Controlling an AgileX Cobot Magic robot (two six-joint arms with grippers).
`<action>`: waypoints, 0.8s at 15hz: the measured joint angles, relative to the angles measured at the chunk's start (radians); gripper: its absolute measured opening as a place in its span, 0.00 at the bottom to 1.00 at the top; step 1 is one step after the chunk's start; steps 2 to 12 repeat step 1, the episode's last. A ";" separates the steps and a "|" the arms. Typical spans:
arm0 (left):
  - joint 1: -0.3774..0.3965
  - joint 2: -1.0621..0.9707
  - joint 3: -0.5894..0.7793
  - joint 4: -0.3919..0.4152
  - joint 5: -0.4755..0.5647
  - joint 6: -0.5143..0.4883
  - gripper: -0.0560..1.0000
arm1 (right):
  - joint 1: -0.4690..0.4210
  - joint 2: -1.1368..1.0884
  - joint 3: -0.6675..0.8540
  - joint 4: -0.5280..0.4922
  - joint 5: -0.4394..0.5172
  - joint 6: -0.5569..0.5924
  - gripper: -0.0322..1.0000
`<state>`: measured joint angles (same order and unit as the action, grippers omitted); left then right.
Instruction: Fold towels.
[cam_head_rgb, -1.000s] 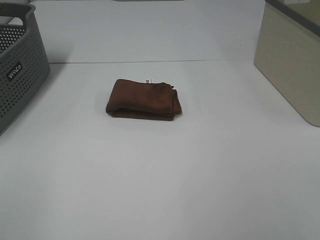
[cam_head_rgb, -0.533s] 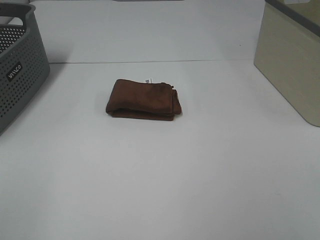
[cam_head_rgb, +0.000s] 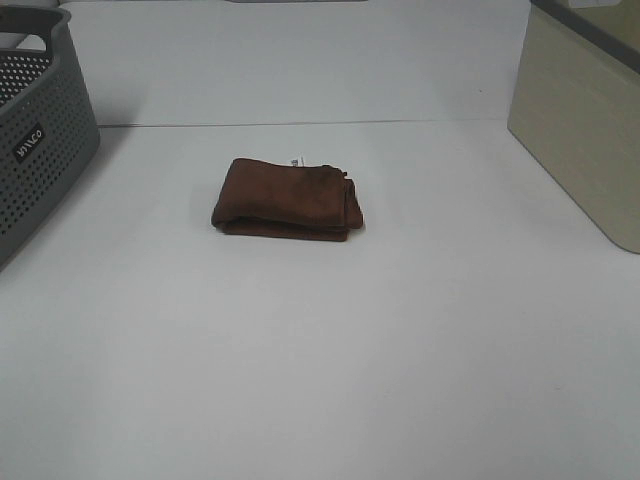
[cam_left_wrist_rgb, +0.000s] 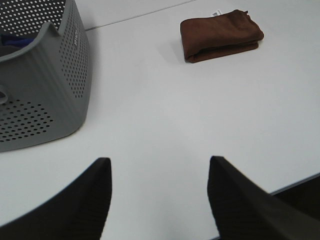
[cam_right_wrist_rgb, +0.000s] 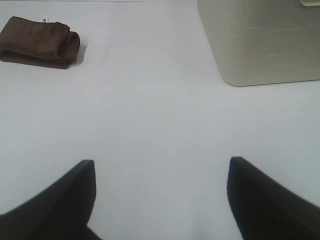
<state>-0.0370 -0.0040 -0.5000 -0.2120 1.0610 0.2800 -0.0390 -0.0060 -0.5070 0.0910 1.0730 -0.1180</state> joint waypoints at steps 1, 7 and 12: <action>0.000 0.000 0.000 0.000 0.000 0.000 0.58 | 0.000 0.000 0.000 0.000 0.000 0.000 0.71; 0.000 0.000 0.000 0.000 0.000 0.000 0.58 | 0.000 0.000 0.000 0.000 0.000 0.000 0.71; 0.000 0.000 0.000 0.000 0.000 0.000 0.58 | 0.000 0.000 0.000 0.000 0.000 0.000 0.71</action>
